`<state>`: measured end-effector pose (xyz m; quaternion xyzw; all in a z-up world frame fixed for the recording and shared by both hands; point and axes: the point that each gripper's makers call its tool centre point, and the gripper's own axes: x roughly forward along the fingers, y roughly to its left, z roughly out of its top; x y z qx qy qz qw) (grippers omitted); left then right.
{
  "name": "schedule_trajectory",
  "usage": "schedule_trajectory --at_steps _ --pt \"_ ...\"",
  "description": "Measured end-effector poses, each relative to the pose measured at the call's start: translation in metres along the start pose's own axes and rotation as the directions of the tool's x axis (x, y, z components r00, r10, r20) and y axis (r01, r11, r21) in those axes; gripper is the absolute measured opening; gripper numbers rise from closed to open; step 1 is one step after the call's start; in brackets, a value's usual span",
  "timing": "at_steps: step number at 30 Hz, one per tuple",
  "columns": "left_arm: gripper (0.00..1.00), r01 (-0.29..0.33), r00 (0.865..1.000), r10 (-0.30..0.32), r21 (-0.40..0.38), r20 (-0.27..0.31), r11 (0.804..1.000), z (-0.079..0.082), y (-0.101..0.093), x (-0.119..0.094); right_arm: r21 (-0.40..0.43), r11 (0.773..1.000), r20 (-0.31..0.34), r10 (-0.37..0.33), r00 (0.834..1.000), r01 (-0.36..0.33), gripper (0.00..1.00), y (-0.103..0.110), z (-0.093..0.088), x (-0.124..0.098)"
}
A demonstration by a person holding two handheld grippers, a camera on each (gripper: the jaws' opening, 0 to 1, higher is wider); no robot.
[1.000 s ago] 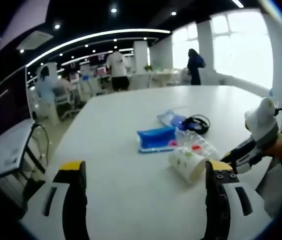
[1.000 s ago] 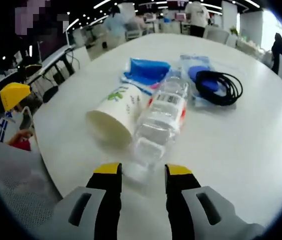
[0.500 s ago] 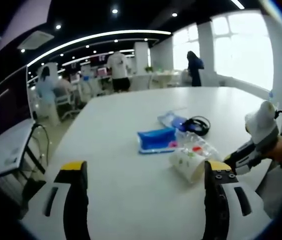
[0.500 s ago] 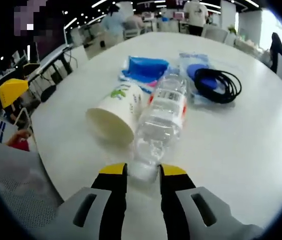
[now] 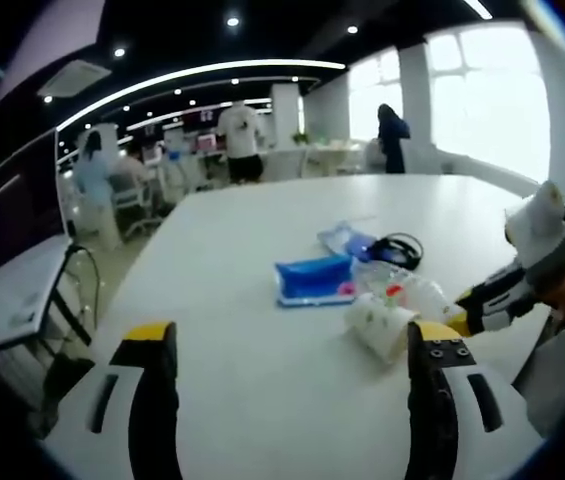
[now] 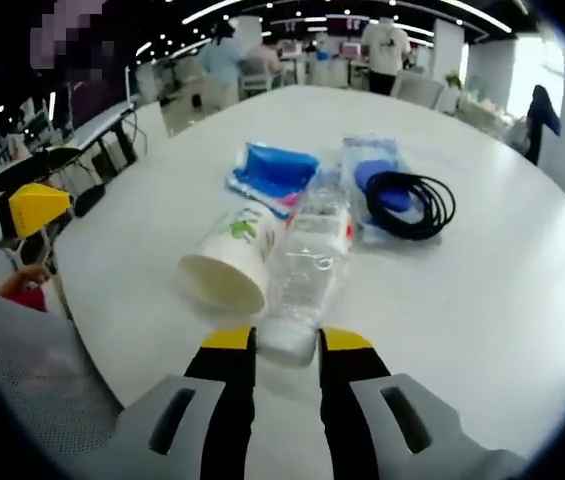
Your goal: Arrange the tabletop items into an orderly group along one side of the table until the central work area is clear of visible clutter.
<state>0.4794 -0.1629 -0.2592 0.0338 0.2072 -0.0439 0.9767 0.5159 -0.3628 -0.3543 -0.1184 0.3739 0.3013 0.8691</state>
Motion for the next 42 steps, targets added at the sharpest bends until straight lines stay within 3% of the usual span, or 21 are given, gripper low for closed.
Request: schedule_trajectory --at_steps 9,12,24,35,42 --pt "0.93 0.01 1.0 -0.01 0.015 0.002 1.0 0.001 -0.004 0.0 -0.016 0.998 0.137 -0.06 0.989 0.063 0.22 -0.012 0.034 -0.019" --pt "0.91 0.009 0.999 -0.009 -0.01 0.038 1.0 0.006 -0.002 -0.001 -0.025 0.997 0.169 -0.071 0.983 0.076 0.22 -0.015 0.042 -0.023" --pt "0.91 0.038 0.999 -0.038 0.02 0.023 0.999 0.004 -0.01 0.002 -0.133 0.981 0.339 -0.092 0.936 0.144 0.21 -0.016 0.086 -0.044" --pt "0.91 0.064 0.998 -0.064 0.012 0.025 0.998 0.004 -0.015 0.003 -0.104 0.983 0.412 -0.094 0.906 0.15 0.21 -0.021 0.106 -0.059" --pt "0.89 0.076 0.997 -0.077 0.015 0.032 0.997 0.006 -0.018 0.003 -0.073 0.988 0.418 -0.096 0.903 0.139 0.21 -0.024 0.11 -0.062"
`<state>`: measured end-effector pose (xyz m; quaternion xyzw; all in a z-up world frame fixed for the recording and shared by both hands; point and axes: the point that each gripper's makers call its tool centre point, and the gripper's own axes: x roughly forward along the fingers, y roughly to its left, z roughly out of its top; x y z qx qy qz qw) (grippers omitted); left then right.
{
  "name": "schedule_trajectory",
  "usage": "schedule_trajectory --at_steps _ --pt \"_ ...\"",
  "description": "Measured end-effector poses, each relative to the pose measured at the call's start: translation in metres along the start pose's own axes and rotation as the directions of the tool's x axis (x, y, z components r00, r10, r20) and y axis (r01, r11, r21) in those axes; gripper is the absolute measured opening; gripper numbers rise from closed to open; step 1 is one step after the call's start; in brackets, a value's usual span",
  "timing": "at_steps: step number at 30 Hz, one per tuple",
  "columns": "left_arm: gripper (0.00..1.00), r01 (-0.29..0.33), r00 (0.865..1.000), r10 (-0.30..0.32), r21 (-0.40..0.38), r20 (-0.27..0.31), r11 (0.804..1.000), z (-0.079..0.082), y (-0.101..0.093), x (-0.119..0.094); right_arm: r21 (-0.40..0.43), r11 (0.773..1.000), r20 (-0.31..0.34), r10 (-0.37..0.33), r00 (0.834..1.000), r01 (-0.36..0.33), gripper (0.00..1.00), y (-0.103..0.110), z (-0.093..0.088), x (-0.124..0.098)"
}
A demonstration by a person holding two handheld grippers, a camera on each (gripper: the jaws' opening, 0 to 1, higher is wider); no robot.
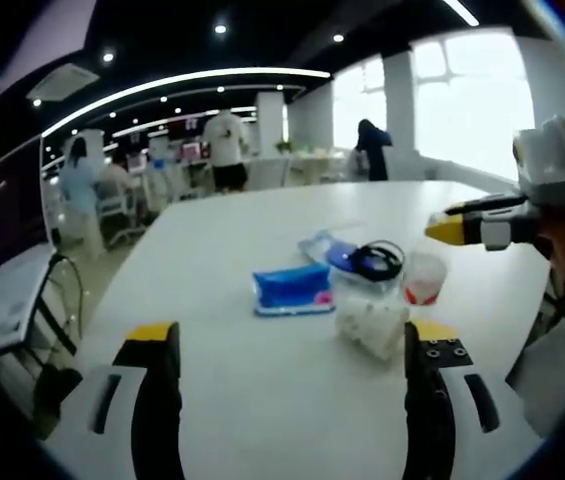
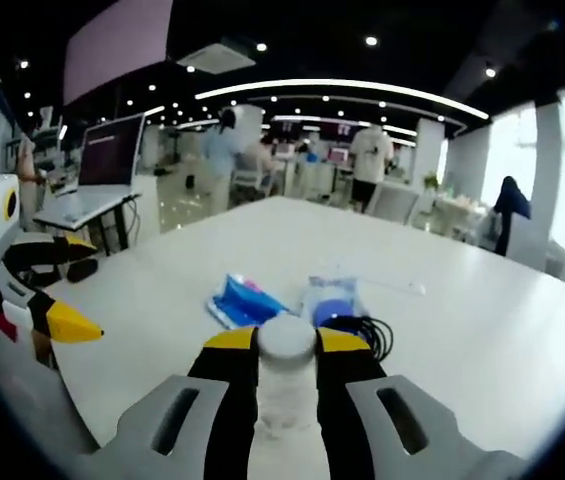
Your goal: Arrange the tabletop items into an orderly group along one side of the table until the central work area is clear of visible clutter.
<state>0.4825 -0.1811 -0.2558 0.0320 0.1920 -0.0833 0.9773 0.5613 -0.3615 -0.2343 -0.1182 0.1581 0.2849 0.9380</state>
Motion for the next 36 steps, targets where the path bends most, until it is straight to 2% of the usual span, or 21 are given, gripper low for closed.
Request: schedule_trajectory --at_steps 10,13,20,23,28,36 --pt "0.89 0.019 1.0 -0.019 0.004 0.002 1.0 0.001 -0.003 0.001 0.025 1.0 0.0 0.016 1.0 -0.016 0.21 -0.001 -0.001 -0.002" --pt "0.9 0.018 1.0 -0.018 -0.005 0.025 1.0 0.005 -0.002 0.001 0.024 0.999 0.002 0.029 1.0 -0.029 0.21 0.001 0.0 0.0" --pt "0.9 0.019 1.0 -0.019 -0.011 0.014 1.0 0.002 -0.002 0.002 0.047 0.998 0.005 0.033 0.999 -0.033 0.21 0.001 -0.001 0.001" --pt "0.91 0.02 0.999 -0.021 0.005 0.046 1.0 0.009 -0.004 0.001 0.034 0.999 0.016 0.028 0.999 -0.029 0.21 0.001 -0.001 0.0" --pt "0.9 0.028 0.999 -0.028 0.011 0.041 1.0 0.008 -0.006 0.002 0.042 0.999 0.024 0.027 0.999 -0.028 0.22 -0.004 -0.002 0.001" --pt "0.89 0.055 0.998 -0.055 -0.006 0.027 0.998 0.005 -0.011 0.004 0.022 0.997 0.044 0.077 0.996 -0.078 0.22 -0.002 -0.002 0.002"
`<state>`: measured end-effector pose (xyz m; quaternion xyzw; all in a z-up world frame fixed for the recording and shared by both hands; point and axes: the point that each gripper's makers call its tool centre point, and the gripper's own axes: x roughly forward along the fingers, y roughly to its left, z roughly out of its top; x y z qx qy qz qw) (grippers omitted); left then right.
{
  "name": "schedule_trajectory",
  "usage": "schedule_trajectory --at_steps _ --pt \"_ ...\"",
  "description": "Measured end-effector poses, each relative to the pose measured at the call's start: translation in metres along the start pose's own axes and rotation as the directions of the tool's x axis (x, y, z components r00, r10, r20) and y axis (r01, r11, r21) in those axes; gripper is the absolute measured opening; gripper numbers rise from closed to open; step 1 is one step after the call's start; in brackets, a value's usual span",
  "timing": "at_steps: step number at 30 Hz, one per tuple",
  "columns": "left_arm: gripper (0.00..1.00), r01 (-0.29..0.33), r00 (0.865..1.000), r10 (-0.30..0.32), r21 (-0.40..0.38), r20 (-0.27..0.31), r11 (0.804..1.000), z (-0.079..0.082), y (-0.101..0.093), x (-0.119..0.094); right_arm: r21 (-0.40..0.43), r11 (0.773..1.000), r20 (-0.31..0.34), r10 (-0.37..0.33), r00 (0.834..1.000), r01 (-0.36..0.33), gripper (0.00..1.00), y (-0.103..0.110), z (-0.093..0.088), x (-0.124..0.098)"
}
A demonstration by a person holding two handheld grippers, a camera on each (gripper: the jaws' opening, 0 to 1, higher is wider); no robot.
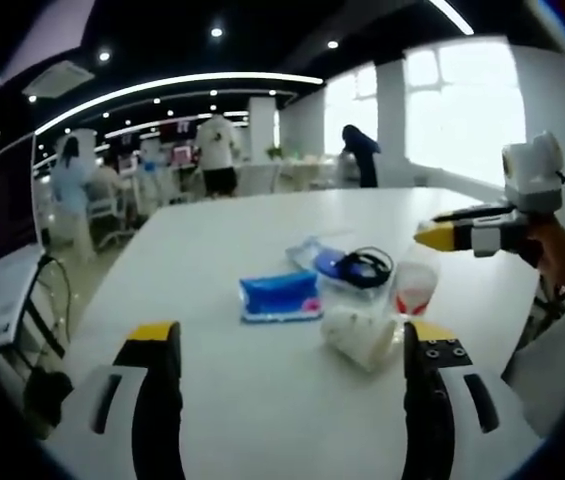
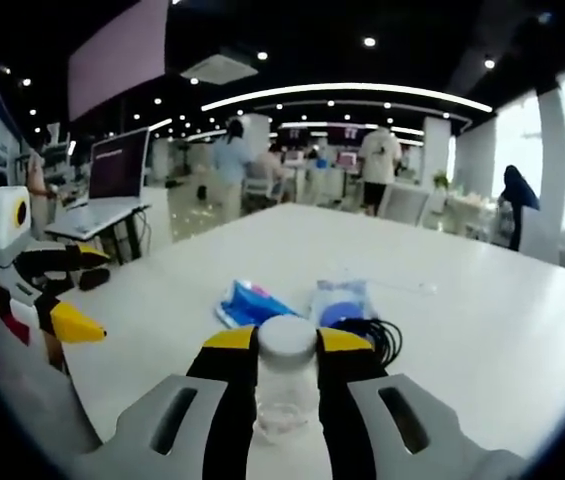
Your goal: Arrange the tabletop items into an orderly group along one side of the table until the central work area is clear of visible clutter.
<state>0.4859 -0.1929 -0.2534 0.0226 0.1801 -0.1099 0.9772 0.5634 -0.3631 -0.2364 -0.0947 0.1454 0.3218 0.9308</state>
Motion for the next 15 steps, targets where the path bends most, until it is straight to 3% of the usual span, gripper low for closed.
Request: schedule_trajectory --at_steps 5,9,15 --pt "0.89 0.015 1.0 -0.015 0.006 -0.009 1.0 -0.0012 -0.0037 0.0016 -0.058 0.998 0.003 0.002 1.0 -0.002 0.23 0.0015 -0.0011 0.0002" --pt "0.89 0.017 1.0 -0.017 0.003 -0.014 1.0 -0.0021 -0.0044 0.0013 -0.044 0.999 0.004 -0.009 1.0 0.009 0.24 -0.0018 -0.0014 0.0002" --pt "0.92 0.004 1.0 -0.004 0.003 -0.014 1.0 -0.0018 -0.0023 0.0014 0.022 1.0 0.025 0.013 1.0 -0.014 0.41 -0.0038 0.0027 0.0"
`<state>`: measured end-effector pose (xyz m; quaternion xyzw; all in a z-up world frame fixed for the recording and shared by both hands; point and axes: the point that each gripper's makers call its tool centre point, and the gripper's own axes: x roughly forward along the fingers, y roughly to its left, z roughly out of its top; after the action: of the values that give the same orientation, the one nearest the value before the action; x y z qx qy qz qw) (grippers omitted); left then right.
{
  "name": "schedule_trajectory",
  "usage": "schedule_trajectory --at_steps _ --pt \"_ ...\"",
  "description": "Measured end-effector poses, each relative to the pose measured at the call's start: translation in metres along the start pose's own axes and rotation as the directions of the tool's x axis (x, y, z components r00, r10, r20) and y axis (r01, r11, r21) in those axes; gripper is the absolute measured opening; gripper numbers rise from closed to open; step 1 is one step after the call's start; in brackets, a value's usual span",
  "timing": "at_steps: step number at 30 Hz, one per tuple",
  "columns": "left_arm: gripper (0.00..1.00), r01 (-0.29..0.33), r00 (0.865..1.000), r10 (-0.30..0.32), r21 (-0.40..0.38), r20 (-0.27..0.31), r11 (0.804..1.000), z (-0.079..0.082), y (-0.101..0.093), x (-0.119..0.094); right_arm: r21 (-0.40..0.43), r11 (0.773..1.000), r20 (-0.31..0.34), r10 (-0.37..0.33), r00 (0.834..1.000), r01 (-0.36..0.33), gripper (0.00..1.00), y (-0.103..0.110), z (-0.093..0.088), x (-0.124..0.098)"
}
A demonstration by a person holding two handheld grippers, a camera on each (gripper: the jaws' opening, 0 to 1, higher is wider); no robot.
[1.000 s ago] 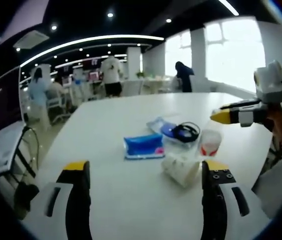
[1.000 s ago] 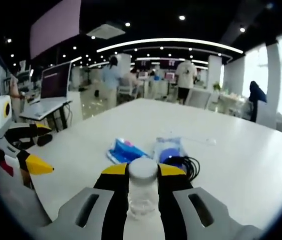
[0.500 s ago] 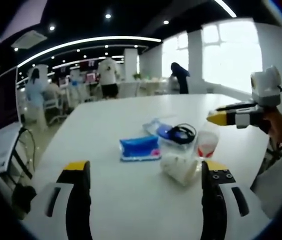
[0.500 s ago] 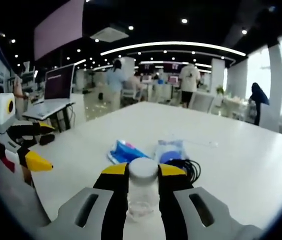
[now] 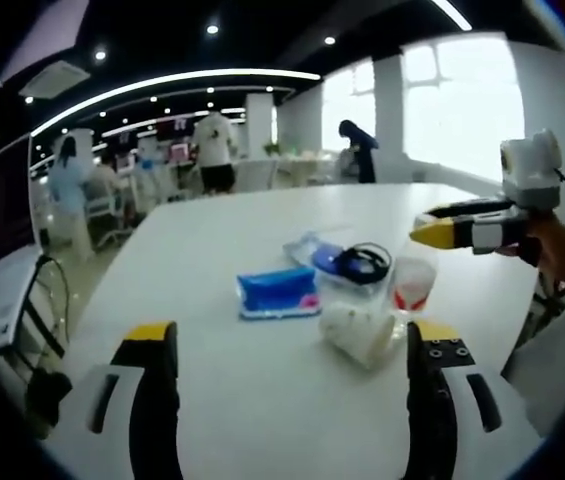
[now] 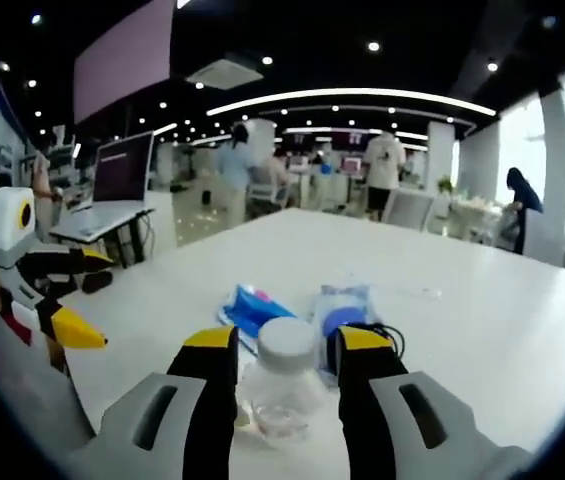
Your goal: Arrange the tabletop items into an orderly group along one side of the table until the central work area is clear of visible clutter.
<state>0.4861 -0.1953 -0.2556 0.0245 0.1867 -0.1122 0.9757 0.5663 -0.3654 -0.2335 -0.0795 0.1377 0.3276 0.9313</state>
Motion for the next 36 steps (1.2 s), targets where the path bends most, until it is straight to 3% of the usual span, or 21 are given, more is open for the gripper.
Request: schedule_trajectory --at_steps 2,9,13,16,25,27,28,30,36 --pt "0.93 0.001 1.0 -0.001 0.002 -0.002 1.0 0.0 -0.001 0.0 0.016 1.0 0.015 -0.002 1.0 0.002 0.44 -0.002 0.003 -0.002" --pt "0.96 0.016 1.0 -0.016 -0.008 -0.007 1.0 -0.001 -0.004 0.002 0.114 0.993 0.057 -0.006 0.998 0.0 0.76 -0.01 0.009 -0.006" --pt "0.97 0.014 1.0 -0.014 -0.01 -0.007 1.0 -0.002 -0.003 0.003 0.076 0.997 0.041 -0.004 0.999 0.0 0.87 -0.012 0.005 -0.007" --pt "0.98 0.011 1.0 -0.011 -0.013 -0.004 1.0 -0.001 -0.003 0.003 0.083 0.996 0.065 0.01 0.998 -0.016 1.0 -0.012 0.009 -0.011" --pt "0.99 0.03 1.0 -0.03 0.006 0.005 1.0 0.003 -0.009 0.006 0.044 0.998 0.033 0.033 0.999 -0.034 1.0 -0.012 -0.003 -0.029" --pt "0.99 0.036 0.999 -0.037 0.017 0.006 0.999 0.004 -0.011 0.007 -0.028 0.998 0.052 0.051 0.997 -0.049 1.0 -0.01 -0.002 -0.033" --pt "0.99 0.041 0.999 -0.041 0.02 0.002 0.999 0.004 -0.012 0.007 -0.044 0.998 0.027 0.055 0.998 -0.054 1.0 -0.009 -0.007 -0.034" --pt "0.99 0.052 0.999 -0.052 0.022 0.001 0.998 0.004 -0.014 0.007 -0.018 0.996 0.01 0.092 0.996 -0.092 1.0 -0.004 -0.012 -0.036" --pt "0.99 0.063 0.998 -0.063 0.025 0.015 0.998 0.01 -0.016 0.008 -0.001 0.996 -0.009 0.095 0.995 -0.095 1.0 -0.007 -0.02 -0.046"
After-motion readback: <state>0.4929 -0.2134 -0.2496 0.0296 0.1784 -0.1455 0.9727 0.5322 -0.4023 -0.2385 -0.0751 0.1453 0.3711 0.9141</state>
